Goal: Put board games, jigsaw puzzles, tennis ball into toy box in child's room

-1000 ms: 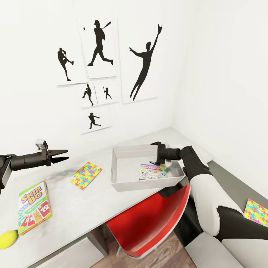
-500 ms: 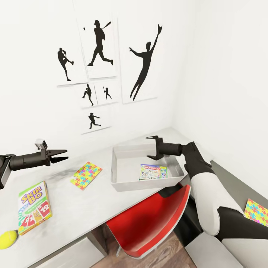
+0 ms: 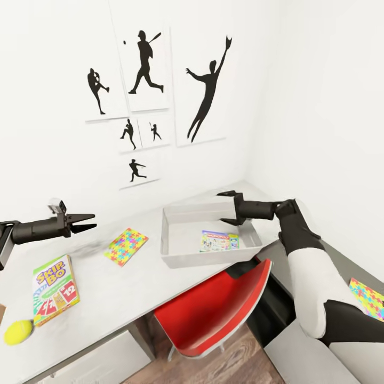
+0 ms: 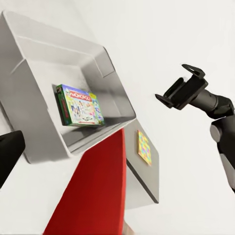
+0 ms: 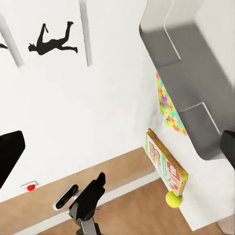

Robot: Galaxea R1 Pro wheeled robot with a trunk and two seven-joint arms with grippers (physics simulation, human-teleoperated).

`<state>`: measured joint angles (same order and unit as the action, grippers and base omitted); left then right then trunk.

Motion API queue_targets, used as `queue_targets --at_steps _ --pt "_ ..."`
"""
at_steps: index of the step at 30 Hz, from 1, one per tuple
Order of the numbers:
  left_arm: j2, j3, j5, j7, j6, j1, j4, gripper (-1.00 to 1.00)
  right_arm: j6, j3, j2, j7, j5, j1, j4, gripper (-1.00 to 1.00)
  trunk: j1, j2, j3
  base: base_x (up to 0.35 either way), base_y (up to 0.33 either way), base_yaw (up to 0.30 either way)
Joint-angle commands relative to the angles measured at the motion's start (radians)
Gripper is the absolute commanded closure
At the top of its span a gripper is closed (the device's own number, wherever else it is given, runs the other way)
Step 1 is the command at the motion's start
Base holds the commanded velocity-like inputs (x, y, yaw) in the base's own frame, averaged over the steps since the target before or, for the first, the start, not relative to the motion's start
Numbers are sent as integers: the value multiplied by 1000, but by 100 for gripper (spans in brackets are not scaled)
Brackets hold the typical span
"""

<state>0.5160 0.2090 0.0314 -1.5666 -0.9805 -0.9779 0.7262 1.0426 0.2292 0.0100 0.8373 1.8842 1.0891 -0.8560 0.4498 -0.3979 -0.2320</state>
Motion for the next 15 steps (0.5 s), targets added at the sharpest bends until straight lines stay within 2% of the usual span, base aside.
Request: queue_targets --at_steps 1,5,7,12,15 --pt "1 -1 -1 -4 -11 -1 8 -100 5 -1 -9 8 8 -15 -38 -100 0 -2 -2 -195 50 0" --pt "1 -1 0 -4 -10 -1 29 -100 5 -9 -21 -3 12 -78 -124 -100 0 -2 -2 -125 30 0" --pt "1 -1 0 -4 -10 -1 40 -100 5 -12 -27 -35 18 -135 -203 -100 0 -2 -2 -50 12 0" --pt "2 1 1 -4 -10 -1 48 -100 5 -14 -40 -160 26 -218 -326 -100 0 -2 -2 -24 6 0" --pt "3 1 1 -4 -9 -1 50 -100 5 -19 -63 -245 28 -254 -373 -100 0 -2 -2 -9 2 0"
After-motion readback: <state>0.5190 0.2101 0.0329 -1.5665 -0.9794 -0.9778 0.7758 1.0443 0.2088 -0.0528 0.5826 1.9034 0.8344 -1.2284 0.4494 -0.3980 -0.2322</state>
